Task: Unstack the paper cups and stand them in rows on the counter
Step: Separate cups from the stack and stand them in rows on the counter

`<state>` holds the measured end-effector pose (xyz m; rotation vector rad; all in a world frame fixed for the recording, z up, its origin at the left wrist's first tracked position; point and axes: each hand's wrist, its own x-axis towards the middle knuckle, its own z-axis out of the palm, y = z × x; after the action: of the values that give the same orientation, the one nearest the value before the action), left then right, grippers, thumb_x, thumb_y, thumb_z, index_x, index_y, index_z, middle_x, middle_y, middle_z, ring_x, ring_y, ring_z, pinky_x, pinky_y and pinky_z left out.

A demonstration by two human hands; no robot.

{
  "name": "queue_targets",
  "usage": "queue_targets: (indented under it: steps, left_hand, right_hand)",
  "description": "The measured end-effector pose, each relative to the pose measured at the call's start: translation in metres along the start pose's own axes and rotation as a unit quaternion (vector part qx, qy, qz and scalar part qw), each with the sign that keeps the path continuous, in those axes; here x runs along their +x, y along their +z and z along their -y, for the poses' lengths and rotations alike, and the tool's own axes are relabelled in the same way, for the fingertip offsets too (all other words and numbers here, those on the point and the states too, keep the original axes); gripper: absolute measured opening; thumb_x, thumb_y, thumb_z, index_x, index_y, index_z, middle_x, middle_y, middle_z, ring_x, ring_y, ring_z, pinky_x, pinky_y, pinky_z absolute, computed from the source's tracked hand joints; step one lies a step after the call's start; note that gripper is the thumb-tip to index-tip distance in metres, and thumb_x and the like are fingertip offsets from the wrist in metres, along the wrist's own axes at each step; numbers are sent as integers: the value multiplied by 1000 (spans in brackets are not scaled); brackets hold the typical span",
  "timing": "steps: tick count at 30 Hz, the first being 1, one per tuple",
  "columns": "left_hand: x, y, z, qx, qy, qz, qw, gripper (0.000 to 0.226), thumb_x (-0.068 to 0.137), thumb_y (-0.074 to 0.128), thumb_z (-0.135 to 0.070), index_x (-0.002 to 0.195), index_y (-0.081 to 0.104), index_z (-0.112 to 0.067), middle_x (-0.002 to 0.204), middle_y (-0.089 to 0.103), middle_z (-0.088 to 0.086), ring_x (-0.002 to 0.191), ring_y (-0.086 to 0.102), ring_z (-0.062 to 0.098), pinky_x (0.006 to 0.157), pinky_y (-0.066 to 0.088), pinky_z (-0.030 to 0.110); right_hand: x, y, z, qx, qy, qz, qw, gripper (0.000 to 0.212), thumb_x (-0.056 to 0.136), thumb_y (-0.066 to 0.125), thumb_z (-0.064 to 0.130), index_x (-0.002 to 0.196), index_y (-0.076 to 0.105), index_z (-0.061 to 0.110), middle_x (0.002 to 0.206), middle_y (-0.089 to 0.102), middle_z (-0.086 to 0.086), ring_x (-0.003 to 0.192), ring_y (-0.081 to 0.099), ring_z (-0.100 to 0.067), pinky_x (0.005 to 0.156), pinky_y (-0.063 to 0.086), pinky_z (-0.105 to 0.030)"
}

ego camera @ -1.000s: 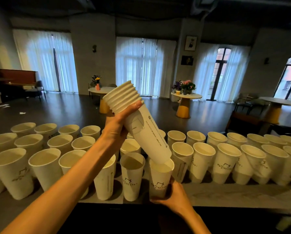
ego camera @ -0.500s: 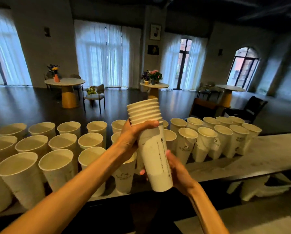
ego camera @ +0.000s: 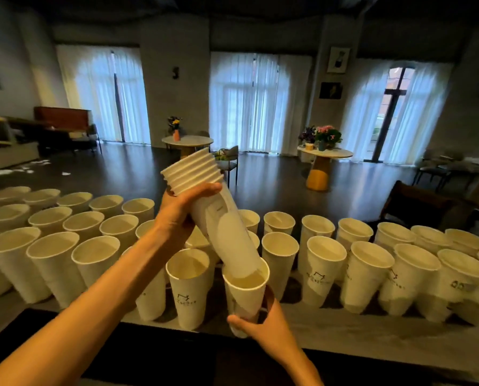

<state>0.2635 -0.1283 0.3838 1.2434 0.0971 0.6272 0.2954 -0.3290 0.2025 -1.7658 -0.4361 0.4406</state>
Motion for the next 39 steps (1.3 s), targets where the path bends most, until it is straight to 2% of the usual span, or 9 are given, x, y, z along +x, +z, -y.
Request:
queue_targets:
  steps: [12,18,21,24,27,29,33,35,39]
  left_hand:
    - [-8,-6,-22,14,46,27,998,72,50,82,-39,116,60,-24,97,72,-1,93,69,15,73,61,32]
    - [-6,14,-12,-43,2,88,995,103,38,95,-47,128,58,-14,107,69,10,97,68,22,79,61,40]
    - [-13,40,3,-33,-37,152,987,90,41,94,-42,121,62,-16,103,72,7,95,69,21,80,60,38]
    - [-27,66,25,-21,-69,211,975,64,51,88,-28,110,68,-14,95,76,2,88,72,17,78,60,36]
    - [-41,80,36,-30,-114,234,965,67,51,88,-27,113,67,-13,95,76,3,85,72,16,70,59,30]
    - [-46,81,38,-54,-149,229,960,55,56,83,-23,108,67,-16,90,76,3,81,71,16,64,59,28]
    - [-45,77,40,14,-85,193,977,90,37,89,-35,120,57,-21,106,72,3,95,70,18,74,60,32]
    - [-42,75,43,54,-24,172,983,94,34,90,-38,120,54,-26,109,70,0,98,70,12,80,58,31]
    - [-30,75,41,47,28,86,995,104,33,94,-39,126,50,-25,115,68,-1,104,67,15,85,59,38]
  right_hand:
    - [32,12,-20,-5,6,42,999,122,42,94,57,143,27,44,126,43,27,127,42,-5,110,40,-36]
    - [13,-20,-9,-54,-40,-28,997,58,72,85,13,113,55,40,110,63,20,109,60,-3,88,49,-17]
    - [-2,-41,10,-65,-46,-138,987,37,83,74,2,96,65,35,98,71,11,96,67,-5,78,50,-19]
    - [-20,-60,37,76,-35,-158,984,19,92,64,16,111,69,15,104,73,-5,92,70,-10,80,55,-28]
    - [-48,-69,60,280,-45,-17,959,61,91,53,53,128,60,5,120,66,-23,107,67,-32,90,55,-43]
    - [-59,-70,63,228,-48,23,972,84,71,75,62,127,59,2,116,66,-27,102,67,-39,89,56,-51]
    - [-59,-66,60,2,-54,-96,994,88,41,88,66,114,64,22,109,73,-2,103,68,-21,87,58,-41]
    - [-57,-61,57,-39,-83,-129,987,77,45,89,57,113,60,34,111,69,10,106,65,-11,79,57,-25]
    - [-40,-53,27,-94,-66,-170,979,88,53,92,45,127,47,40,117,57,23,109,55,-1,84,49,-20]
